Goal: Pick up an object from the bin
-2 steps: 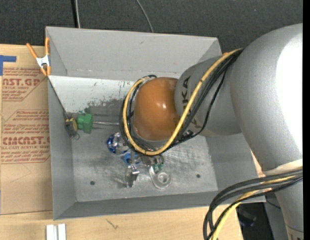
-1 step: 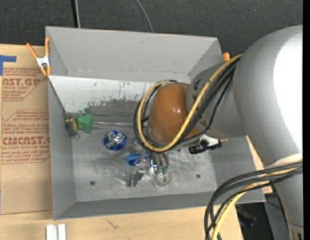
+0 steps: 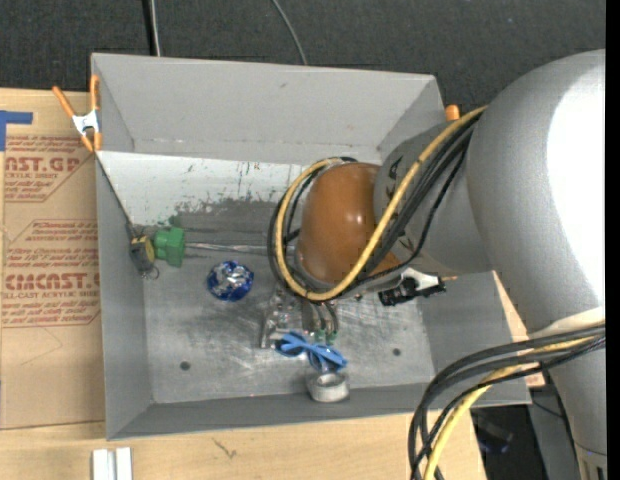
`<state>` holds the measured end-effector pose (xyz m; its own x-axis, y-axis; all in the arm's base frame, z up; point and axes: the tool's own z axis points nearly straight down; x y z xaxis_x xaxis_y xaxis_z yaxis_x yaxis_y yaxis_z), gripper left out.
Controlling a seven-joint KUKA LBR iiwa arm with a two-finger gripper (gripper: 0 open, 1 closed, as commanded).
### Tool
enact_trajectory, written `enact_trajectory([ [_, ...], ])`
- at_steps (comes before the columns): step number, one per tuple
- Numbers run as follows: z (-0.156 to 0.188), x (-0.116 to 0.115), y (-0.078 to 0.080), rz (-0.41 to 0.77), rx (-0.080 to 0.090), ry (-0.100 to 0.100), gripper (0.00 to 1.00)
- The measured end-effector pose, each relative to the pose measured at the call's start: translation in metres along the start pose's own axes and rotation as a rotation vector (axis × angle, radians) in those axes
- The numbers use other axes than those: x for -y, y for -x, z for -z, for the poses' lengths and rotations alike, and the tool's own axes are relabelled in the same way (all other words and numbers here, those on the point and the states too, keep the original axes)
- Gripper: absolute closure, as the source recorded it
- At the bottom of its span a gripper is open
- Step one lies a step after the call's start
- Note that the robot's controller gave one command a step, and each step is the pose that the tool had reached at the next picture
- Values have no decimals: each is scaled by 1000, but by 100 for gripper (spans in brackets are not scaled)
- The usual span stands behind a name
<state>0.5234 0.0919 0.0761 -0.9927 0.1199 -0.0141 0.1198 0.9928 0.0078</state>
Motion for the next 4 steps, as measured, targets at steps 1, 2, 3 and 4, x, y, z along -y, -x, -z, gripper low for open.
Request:
enact_trajectory([
  [1, -3, 2, -3, 0, -9, -4, 0],
  [2, -3, -1, 2, 346, -4, -5, 0],
  [3, 0, 40, -5, 152, -8, -3, 0],
  [4, 2, 40, -4, 152, -3, -3, 100],
])
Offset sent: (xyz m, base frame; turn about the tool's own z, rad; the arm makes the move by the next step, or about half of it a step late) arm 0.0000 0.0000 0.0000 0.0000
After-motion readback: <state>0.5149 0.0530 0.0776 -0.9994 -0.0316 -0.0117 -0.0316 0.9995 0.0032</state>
